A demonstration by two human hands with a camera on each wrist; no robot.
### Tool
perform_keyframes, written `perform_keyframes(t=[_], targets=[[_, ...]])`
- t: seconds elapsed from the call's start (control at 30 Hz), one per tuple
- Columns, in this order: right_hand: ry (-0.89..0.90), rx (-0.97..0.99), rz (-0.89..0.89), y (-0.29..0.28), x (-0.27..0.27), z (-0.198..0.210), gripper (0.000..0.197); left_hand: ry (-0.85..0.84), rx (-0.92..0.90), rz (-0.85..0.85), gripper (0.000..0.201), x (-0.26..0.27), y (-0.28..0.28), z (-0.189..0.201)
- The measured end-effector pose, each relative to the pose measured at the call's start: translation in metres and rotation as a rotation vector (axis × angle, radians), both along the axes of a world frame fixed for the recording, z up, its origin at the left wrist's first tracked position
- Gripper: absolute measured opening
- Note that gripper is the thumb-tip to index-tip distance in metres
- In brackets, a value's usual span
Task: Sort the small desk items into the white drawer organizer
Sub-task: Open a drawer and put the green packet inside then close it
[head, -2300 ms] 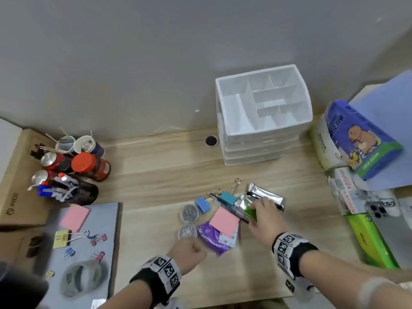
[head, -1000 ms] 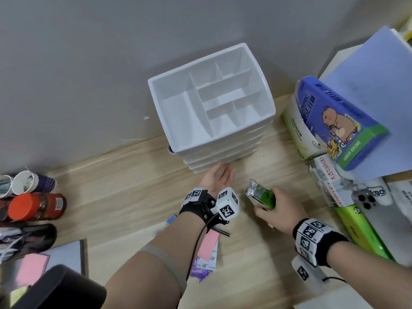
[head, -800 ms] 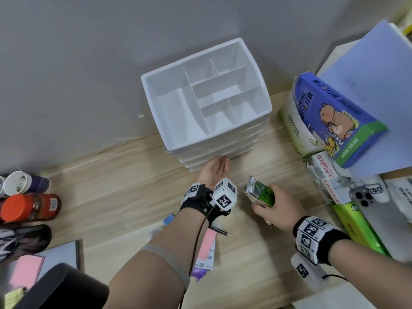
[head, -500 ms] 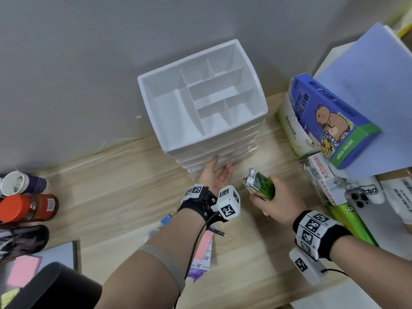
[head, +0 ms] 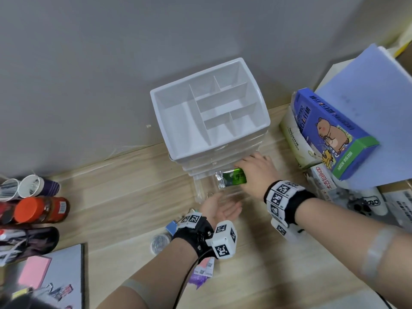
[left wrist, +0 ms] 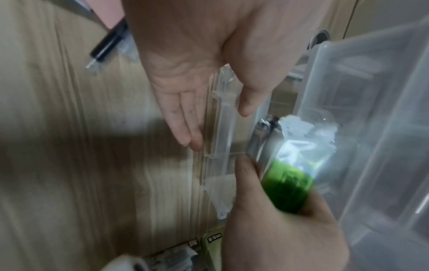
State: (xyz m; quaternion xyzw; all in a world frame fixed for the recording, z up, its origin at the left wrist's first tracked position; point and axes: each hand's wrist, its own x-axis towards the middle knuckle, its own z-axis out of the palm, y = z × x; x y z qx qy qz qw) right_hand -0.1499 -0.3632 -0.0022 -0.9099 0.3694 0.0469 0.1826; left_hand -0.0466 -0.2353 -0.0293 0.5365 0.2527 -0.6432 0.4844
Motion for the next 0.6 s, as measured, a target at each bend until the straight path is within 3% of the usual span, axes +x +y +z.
perform_keyframes(t=[0.13,0.27,0.4,0.5,0.6], targets=[[0.049,0.075,0.039,0.010,0.016,-0.016,0.030,0.024,0.034,-0.100,0.044,0.002,0.011,-0.006],[0.081,0.184,0.005,0.007,0.026,-0.019,0.039,0.021,0.027,-0.153,0.041,0.008,0.020,-0.005],[0.118,0.250,0.092,-0.004,0.029,-0.012,0.027,-0.003,0.013,-0.165,0.035,0.013,0.021,0.002],[0.121,0.233,0.151,-0.005,0.020,-0.014,0.044,0.000,-0.011,-0.169,0.025,0.017,0.017,0.007],[-0.048,0.233,0.087,0.000,0.003,-0.006,0.047,0.003,-0.009,-0.200,0.021,0.017,0.011,0.009]])
